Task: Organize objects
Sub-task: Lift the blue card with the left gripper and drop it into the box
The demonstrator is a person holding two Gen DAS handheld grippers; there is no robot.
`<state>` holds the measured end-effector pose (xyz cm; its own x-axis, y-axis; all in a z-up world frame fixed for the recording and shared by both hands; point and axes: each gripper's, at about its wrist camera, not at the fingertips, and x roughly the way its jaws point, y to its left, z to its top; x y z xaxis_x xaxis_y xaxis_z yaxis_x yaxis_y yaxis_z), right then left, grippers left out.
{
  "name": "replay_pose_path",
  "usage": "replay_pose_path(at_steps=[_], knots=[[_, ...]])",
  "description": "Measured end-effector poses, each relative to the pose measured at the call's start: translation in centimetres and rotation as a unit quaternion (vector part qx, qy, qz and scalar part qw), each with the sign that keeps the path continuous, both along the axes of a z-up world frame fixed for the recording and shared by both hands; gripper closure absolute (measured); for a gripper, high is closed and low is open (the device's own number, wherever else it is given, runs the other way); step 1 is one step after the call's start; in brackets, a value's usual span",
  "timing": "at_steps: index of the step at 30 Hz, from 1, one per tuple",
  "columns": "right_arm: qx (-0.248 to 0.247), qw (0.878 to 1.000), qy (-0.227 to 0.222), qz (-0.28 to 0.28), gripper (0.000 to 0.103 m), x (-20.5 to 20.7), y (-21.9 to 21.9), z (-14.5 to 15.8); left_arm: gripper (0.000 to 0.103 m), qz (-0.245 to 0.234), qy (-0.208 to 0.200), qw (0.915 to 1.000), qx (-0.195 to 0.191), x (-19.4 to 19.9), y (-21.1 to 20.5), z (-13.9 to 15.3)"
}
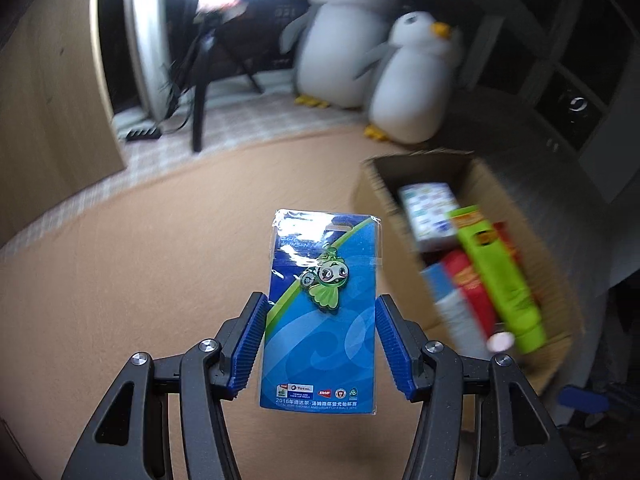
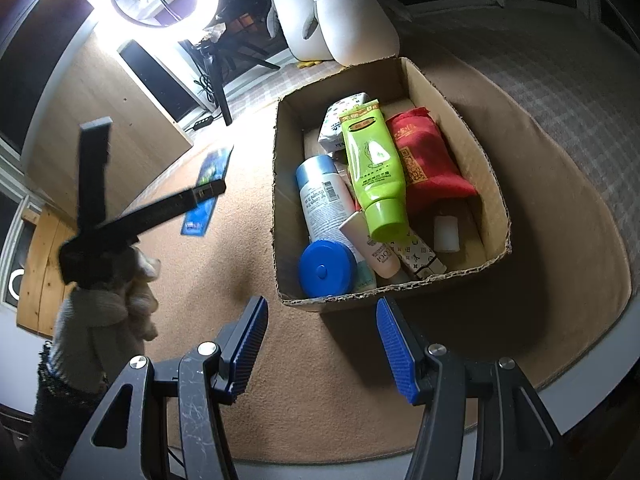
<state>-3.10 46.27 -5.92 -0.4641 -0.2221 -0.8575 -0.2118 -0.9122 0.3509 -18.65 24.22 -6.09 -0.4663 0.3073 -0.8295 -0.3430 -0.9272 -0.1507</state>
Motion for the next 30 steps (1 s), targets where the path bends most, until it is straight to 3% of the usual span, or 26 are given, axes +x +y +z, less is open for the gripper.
replay_pose_path(at_steps=[10, 17, 22, 30], knots=[[0.02, 1.0, 0.012, -0.012, 0.05, 1.1, 0.8, 0.7, 0.044, -0.066, 0.011, 0.9975, 0.021, 3.2, 6.6, 2.5], [0.095, 0.995, 0.019, -0.022, 0.05, 2.1, 1.1, 1.4, 0.044, -0.089, -0.002, 0.9956, 0.029, 4.3, 10.5, 1.8], [0.139, 0.99, 0.024, -0.023, 0.05, 2.6, 1.0, 1.9, 0.044, -0.098, -0.003, 0.9948, 0.028, 4.6, 11.8, 1.5], [0.15, 0.988, 0.027, -0.025, 0.049, 3.4, 0.9, 2.1, 0.044, -0.097, -0.002, 0.9949, 0.027, 4.7, 12.5, 1.7]])
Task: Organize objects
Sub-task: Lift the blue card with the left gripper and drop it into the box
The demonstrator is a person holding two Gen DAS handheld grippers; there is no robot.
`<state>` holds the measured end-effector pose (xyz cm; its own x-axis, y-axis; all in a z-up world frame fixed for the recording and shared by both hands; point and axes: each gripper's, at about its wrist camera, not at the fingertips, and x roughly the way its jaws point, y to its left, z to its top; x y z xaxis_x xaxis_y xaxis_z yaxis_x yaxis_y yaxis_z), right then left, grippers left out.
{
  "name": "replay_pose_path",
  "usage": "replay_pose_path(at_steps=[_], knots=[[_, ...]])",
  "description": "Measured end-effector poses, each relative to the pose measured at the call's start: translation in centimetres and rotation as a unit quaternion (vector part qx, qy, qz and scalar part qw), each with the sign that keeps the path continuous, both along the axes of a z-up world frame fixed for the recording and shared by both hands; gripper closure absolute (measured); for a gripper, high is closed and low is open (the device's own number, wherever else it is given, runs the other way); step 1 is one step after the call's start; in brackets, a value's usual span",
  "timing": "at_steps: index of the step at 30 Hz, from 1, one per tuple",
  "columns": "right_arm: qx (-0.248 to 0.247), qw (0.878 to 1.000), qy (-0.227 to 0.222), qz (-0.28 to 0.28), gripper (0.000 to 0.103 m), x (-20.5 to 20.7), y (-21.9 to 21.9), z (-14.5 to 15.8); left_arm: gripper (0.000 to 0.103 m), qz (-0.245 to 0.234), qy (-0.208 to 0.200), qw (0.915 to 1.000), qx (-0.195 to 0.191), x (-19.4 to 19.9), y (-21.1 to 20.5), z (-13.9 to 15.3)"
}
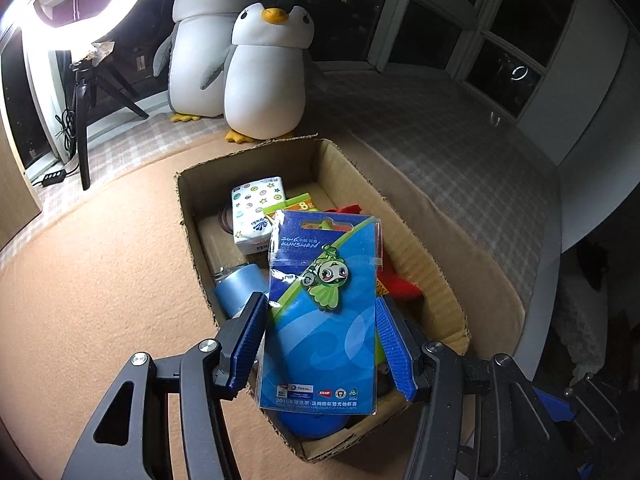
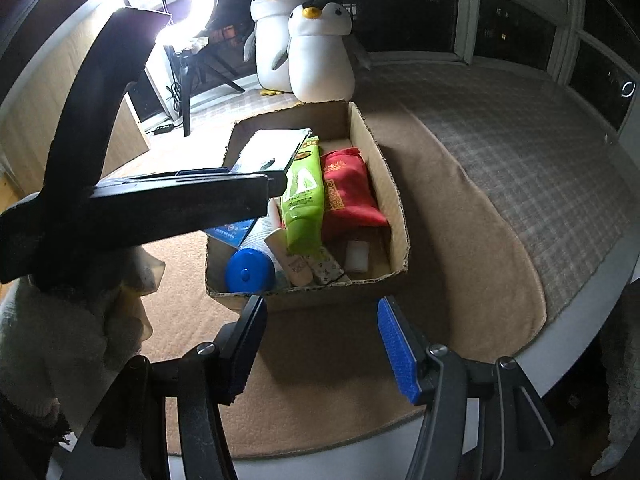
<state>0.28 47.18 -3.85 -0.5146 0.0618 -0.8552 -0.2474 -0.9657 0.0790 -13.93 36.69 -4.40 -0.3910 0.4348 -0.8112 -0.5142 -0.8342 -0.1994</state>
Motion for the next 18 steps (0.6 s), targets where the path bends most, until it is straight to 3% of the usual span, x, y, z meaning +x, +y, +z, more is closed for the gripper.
replay_pose_path(at_steps=[18], knots=[[-0.005, 1.0, -0.002, 0.011, 0.049, 0.2, -1.4, 0.1, 0.041, 0.01, -0.002, 0.9998, 0.014, 0.2, -1.7, 1.0]])
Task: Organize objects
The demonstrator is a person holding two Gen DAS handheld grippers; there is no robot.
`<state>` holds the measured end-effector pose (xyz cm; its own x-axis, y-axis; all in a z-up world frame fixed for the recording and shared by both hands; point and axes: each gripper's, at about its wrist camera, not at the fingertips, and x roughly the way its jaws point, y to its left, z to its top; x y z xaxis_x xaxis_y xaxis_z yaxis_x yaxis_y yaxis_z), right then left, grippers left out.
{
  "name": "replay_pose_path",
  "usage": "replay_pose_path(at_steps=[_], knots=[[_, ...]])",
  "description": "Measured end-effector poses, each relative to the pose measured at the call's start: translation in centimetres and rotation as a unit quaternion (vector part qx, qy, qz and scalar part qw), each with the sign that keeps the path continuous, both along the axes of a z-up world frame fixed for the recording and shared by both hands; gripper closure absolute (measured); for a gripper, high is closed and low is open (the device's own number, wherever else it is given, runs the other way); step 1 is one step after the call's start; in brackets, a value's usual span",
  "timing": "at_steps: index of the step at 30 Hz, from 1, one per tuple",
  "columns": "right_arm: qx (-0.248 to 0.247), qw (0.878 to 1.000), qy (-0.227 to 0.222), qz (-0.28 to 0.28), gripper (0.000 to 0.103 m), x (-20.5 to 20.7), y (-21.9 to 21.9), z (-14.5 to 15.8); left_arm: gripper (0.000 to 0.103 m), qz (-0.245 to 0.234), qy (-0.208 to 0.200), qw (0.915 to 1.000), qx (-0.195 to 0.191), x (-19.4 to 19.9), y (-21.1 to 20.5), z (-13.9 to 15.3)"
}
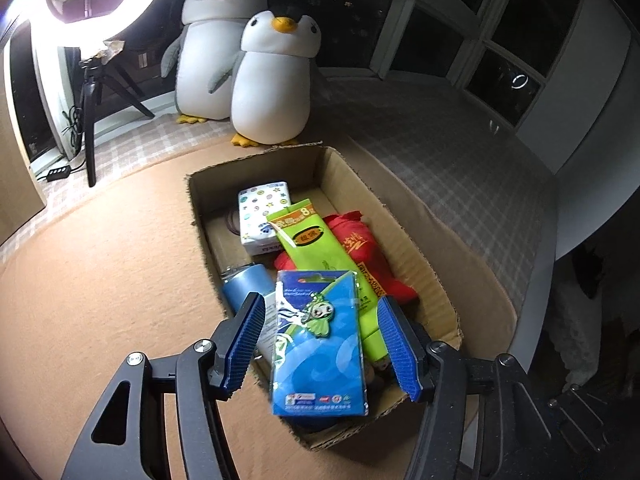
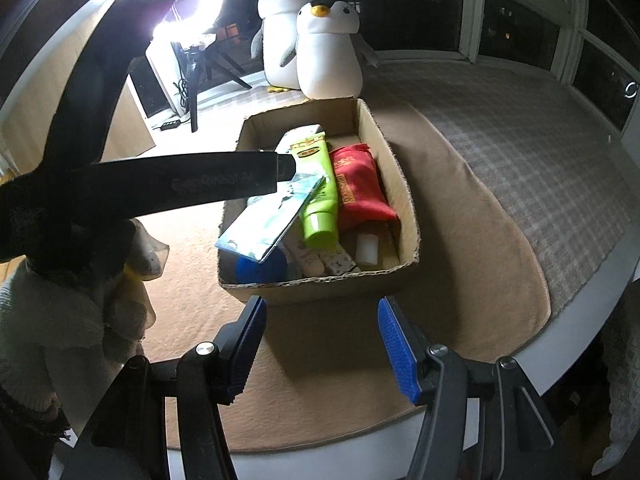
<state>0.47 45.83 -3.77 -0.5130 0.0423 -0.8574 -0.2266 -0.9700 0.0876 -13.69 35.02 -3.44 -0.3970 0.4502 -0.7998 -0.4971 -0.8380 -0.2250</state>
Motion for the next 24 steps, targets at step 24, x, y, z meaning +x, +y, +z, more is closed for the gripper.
replay_pose_path(at_steps=[24], knots=[[0.0, 0.995, 0.001, 0.104, 0.043, -2.8, -10.8, 0.4, 0.027, 0.173, 0.025, 0.9847, -0.008, 6.5, -21.3, 1.9]])
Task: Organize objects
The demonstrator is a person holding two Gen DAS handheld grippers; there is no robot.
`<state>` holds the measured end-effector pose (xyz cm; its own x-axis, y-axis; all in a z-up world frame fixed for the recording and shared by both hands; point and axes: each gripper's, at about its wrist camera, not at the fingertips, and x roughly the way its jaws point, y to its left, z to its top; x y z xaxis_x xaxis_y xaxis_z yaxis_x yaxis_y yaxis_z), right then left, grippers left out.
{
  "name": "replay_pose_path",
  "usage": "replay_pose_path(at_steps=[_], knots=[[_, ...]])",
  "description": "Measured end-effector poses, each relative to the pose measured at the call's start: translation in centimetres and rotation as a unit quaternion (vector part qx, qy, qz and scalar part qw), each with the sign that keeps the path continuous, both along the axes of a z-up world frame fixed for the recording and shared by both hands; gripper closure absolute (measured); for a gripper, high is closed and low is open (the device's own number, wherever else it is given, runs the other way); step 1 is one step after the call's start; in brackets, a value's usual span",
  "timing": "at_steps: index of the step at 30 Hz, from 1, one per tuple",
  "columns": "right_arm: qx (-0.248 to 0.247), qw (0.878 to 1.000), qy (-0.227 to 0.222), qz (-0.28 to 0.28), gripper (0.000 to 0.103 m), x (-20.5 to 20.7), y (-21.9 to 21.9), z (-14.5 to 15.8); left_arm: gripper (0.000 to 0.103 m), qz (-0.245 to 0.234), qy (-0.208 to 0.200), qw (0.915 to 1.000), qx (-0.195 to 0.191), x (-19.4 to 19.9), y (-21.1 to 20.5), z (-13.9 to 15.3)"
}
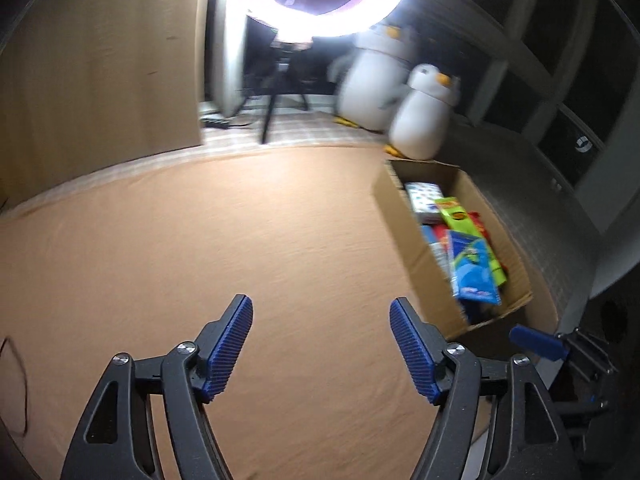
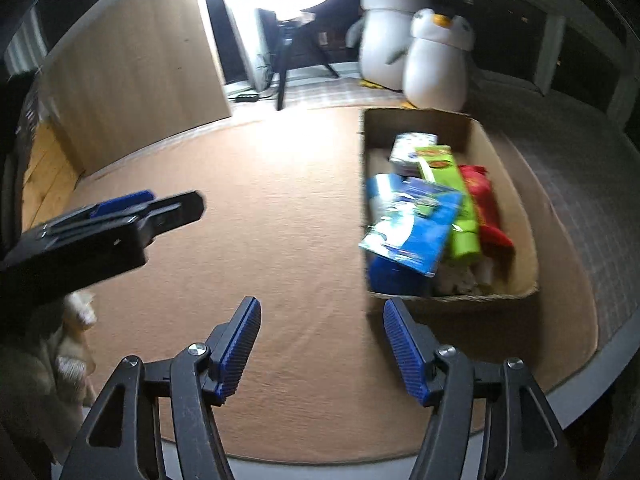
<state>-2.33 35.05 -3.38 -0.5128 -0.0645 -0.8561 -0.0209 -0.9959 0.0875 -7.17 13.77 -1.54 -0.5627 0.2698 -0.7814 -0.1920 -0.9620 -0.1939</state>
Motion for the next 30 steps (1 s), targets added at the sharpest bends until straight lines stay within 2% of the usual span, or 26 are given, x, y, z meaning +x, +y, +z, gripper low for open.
replay_pose_path(at_steps=[8, 15, 17, 22, 30], knots=[[0.008, 1.0, 0.005, 0.03, 0.042, -0.6, -4.1, 0.0, 0.015, 0.045, 0.009, 0.9988, -0.02, 3.5, -4.9, 0.9], [0.007, 0.999, 0.02, 0.038, 0.042, -1.1, -6.6, 0.4, 0.012, 0.061, 0.011, 0.9975, -0.034, 5.2, -7.1, 1.7], [0.006, 0.999, 0.025, 0.038, 0.041, -1.1, -7.3, 0.4, 0.006, 0.07, 0.011, 0.997, -0.031, 5.7, -7.8, 1.7], [0.003, 0.999, 0.036, 0.037, 0.041, -0.9, -8.4, -0.1, 0.006, 0.083, 0.022, 0.9956, -0.038, 6.6, -9.3, 1.7], [0.002, 0.999, 0.031, 0.042, 0.041, -1.3, -9.3, -0.4, 0.006, 0.095, 0.011, 0.9947, -0.038, 6.8, -10.7, 1.1]])
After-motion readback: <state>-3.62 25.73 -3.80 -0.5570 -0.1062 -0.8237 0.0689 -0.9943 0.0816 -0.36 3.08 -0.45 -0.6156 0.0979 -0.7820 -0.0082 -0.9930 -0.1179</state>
